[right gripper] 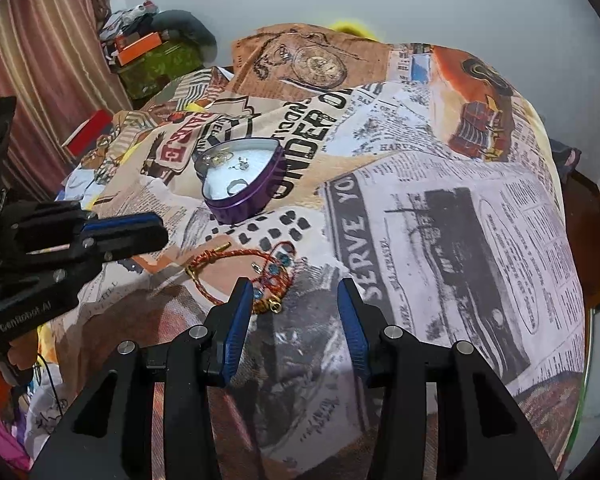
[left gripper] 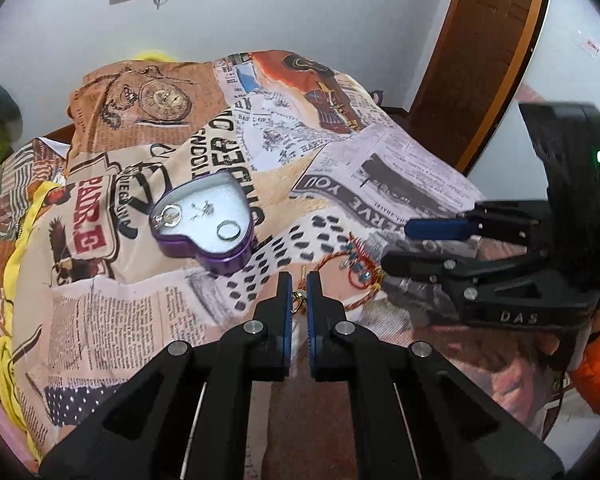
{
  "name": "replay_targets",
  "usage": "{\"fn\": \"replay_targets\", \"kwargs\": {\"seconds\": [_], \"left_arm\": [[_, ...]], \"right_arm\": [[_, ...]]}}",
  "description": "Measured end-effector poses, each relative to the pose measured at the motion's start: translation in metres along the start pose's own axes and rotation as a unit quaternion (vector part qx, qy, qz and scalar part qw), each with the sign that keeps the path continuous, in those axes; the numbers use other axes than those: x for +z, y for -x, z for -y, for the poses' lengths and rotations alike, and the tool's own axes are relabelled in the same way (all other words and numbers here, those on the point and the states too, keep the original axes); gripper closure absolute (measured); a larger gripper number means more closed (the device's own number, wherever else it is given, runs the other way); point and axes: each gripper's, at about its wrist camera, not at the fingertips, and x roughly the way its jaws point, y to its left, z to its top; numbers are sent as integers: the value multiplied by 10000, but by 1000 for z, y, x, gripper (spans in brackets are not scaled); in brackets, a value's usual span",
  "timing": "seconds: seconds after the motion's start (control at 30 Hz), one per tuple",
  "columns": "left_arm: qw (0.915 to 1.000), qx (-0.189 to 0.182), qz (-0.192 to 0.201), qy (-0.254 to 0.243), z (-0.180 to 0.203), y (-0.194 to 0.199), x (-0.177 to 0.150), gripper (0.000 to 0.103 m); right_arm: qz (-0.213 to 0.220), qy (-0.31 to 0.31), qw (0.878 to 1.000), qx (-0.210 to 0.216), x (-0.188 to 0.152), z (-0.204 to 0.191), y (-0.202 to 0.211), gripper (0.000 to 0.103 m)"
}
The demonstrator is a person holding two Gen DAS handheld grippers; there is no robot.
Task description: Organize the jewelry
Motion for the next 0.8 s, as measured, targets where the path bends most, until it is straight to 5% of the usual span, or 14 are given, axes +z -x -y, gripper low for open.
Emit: {"fn": "replay_targets", "kwargs": {"seconds": [0.23, 0.4, 0.8], "left_arm": [[10000, 13, 11, -19, -4, -1, -10, 98], [10000, -40, 22, 62, -9, 1, -16, 98], [9995, -165, 61, 278, -23, -2, -19, 98]], "right_arm": [[-52, 97, 9994, 325, 4, -15, -6, 72], [-188, 146, 9981, 564, 6, -26, -18, 89], [-417, 330, 9986, 14, 9, -27, -30, 89]]}}
